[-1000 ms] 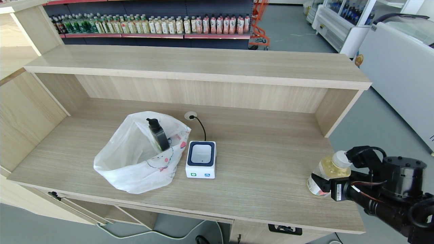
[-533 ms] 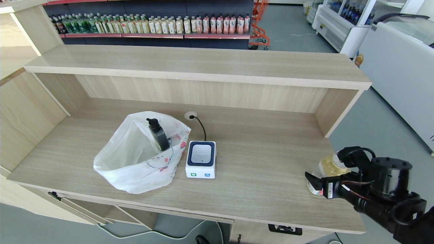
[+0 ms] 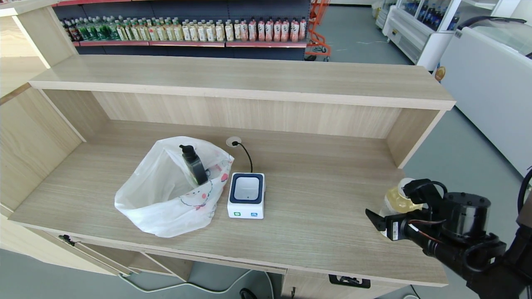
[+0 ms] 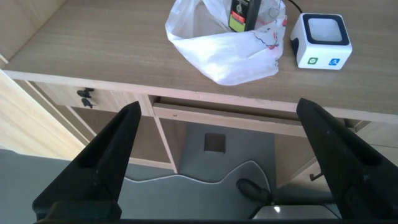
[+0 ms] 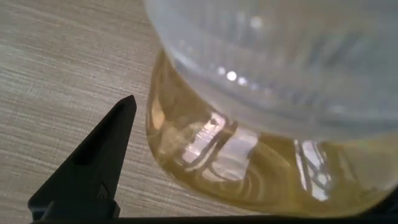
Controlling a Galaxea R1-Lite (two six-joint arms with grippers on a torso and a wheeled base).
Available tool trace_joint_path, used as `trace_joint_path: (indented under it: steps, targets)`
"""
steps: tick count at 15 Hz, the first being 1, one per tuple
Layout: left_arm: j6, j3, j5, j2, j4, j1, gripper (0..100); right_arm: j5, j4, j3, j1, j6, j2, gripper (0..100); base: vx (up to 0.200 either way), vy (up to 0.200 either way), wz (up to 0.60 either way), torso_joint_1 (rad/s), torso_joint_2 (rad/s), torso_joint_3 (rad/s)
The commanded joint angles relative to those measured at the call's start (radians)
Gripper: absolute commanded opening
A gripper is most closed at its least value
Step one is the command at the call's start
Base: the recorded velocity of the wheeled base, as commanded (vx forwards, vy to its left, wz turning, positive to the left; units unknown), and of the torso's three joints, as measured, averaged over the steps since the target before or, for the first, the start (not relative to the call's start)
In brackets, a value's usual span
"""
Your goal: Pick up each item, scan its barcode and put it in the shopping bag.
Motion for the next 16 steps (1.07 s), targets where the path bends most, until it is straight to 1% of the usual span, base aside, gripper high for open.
trace_joint_path:
  steps: [1,2,7,10,13,15,16]
  targets:
    - [0.0,0.0,0.0,0.0,0.0,0.0,100,0.006,-0.027,-0.004,0.004,0.003,0.006,100,0.0,0.0,0.0,0.0,0.0,0.0]
    - [0.0,-0.002,0.0,0.0,0.0,0.0,100,0.009,-0.07,-0.006,0.002,0.006,0.015,0,0.0,0.0,0.0,0.0,0.0,0.0]
    - [0.0,0.0,0.0,0.0,0.0,0.0,100,0.006,-0.067,0.008,-0.019,-0.006,0.02,0,0.0,0.0,0.0,0.0,0.0,0.0]
    - [0.0,0.0,0.0,0.0,0.0,0.0,100,0.008,-0.071,0.014,-0.021,-0.049,0.021,0,0.0,0.0,0.0,0.0,0.0,0.0]
    - [0.0,-0.002,0.0,0.0,0.0,0.0,100,0.006,-0.067,0.015,-0.021,-0.065,0.023,0,0.0,0.0,0.0,0.0,0.0,0.0]
    - [0.0,0.0,0.0,0.0,0.0,0.0,100,0.015,-0.061,-0.008,-0.029,-0.049,-0.054,0,0.0,0.0,0.0,0.0,0.0,0.0]
    - [0.002,0.0,0.0,0.0,0.0,0.0,100,0.068,-0.013,-0.046,-0.045,-0.006,-0.138,0,0.0,0.0,0.0,0.0,0.0,0.0]
